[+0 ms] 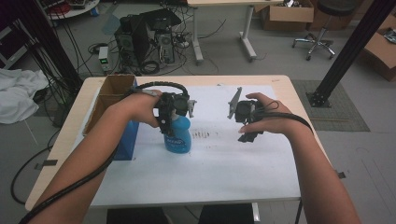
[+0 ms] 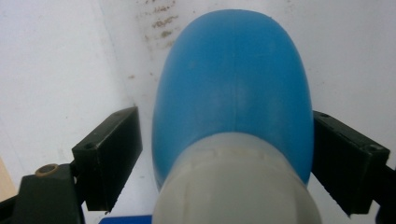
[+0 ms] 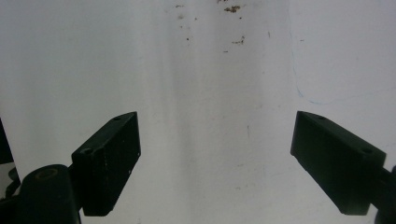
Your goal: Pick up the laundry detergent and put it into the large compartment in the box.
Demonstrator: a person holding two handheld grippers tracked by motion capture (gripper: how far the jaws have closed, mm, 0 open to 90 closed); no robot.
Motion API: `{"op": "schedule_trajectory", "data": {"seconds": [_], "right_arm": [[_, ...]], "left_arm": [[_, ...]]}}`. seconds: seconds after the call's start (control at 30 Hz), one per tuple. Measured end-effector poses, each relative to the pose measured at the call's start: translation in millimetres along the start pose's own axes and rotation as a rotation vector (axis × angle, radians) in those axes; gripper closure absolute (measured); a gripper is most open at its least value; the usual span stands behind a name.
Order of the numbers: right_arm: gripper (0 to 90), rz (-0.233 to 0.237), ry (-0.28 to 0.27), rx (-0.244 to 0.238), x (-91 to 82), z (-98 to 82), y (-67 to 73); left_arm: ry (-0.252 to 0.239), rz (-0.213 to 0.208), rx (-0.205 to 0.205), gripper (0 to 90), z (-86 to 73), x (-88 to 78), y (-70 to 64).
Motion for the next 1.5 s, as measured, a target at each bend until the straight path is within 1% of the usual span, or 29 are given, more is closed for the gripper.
{"op": "schedule_trajectory", "data": {"seconds": [0.13, 0.17, 0.4, 0.63, 0.87, 1.07, 1.13, 1.27, 1.5], "right_arm": [[16.1, 0.002, 0.003, 0.003, -0.1, -0.4, -1.0], [16.1, 0.001, 0.003, 0.003, 0.2, -0.3, -1.1], [16.1, 0.006, 0.006, -0.001, 1.5, 0.9, -1.2], [16.0, 0.006, 0.007, 0.001, 2.8, 1.2, -1.2], [16.1, 0.006, 0.008, -0.001, 4.2, 2.3, -1.3], [16.1, 0.009, 0.002, 0.003, 6.1, 2.0, -0.9], [16.1, 0.01, 0.006, 0.005, 7.3, 1.3, -0.8], [16.0, 0.01, 0.004, 0.006, 7.7, 1.7, -0.5], [16.1, 0.01, 0.006, 0.006, 8.0, 1.4, -1.1]], "left_arm": [[0.003, 0.005, -0.002, 19.0, -0.1, 1.5, 0.3], [-0.003, 0.003, 0.001, 19.7, 0.1, 2.1, 0.2], [0.004, -0.007, 0.0, 23.0, 1.5, 3.0, 0.3], [0.016, 0.0, -0.001, 25.5, 1.9, 3.0, 0.5], [0.019, -0.009, -0.01, 32.5, 1.0, 3.6, 0.4], [0.013, -0.007, -0.009, 33.6, -0.2, 3.4, 0.1], [0.015, -0.01, -0.008, 34.2, -0.1, 2.8, 0.2], [0.003, -0.018, -0.014, 35.3, 1.2, 2.6, 0.1], [0.005, -0.029, -0.01, 37.4, 2.3, 2.6, 0.9]]}}
Point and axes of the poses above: each handheld gripper's, and its own axes: x roughly forward along the jaws, z roughly out of its top, y roughly to its left, the point moved 2 cm from there along x, roughly forward along the jaws, and after that the axes turned 4 degrees about -z, right-handed, at the moved point
